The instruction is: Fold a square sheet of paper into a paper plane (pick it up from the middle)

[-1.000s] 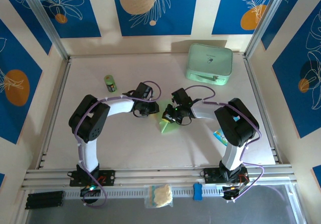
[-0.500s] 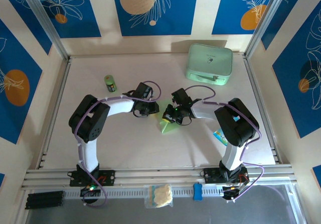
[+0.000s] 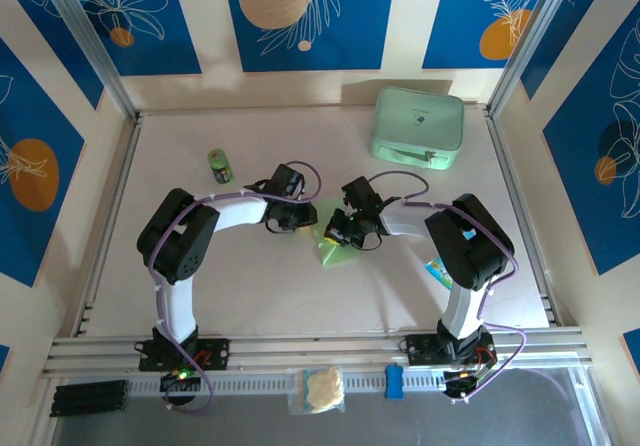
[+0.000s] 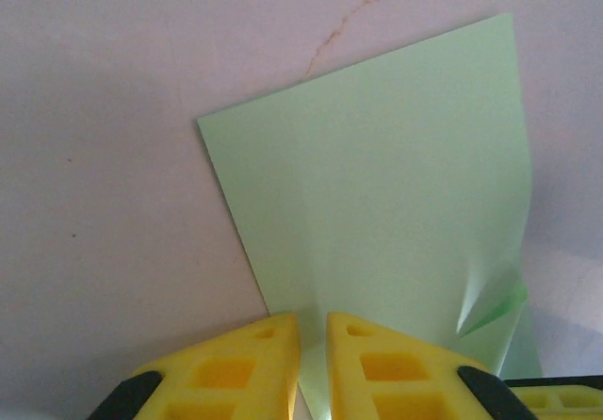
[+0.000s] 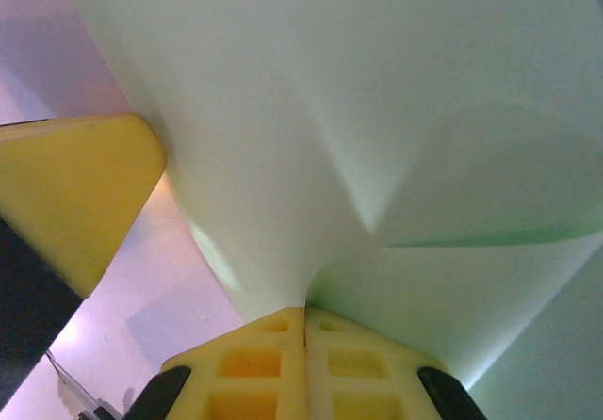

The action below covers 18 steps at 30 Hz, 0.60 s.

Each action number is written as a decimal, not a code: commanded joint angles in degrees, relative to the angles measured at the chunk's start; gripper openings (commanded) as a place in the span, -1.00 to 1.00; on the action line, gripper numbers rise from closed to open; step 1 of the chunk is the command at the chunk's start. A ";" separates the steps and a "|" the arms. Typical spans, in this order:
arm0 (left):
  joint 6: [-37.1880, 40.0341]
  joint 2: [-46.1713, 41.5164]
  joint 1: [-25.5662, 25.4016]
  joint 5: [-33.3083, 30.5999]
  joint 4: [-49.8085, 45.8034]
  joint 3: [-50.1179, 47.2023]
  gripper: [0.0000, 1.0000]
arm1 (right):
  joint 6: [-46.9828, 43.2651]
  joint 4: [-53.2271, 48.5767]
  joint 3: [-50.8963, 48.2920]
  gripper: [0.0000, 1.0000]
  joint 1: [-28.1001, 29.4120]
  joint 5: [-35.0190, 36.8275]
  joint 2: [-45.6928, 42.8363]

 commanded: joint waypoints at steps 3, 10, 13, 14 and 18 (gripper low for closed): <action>0.50 2.16 0.23 0.11 -1.89 -1.17 -0.63 | 0.07 -0.77 0.54 -1.00 0.36 -1.19 1.96; 0.50 1.95 0.29 0.09 -1.94 -1.14 -0.63 | 0.03 -1.72 0.73 -1.00 0.32 -0.57 2.10; 0.68 1.61 0.26 -0.08 -2.43 -0.70 -0.63 | 0.20 -2.07 0.71 -0.97 0.28 -0.79 2.23; 0.80 1.43 0.28 -0.16 -2.85 -0.40 -0.62 | 0.16 -2.04 0.71 -0.93 0.29 -0.96 2.28; 1.03 -0.73 1.30 -0.74 -4.56 1.64 -0.56 | 0.18 -2.21 0.84 -0.66 0.19 -1.73 2.39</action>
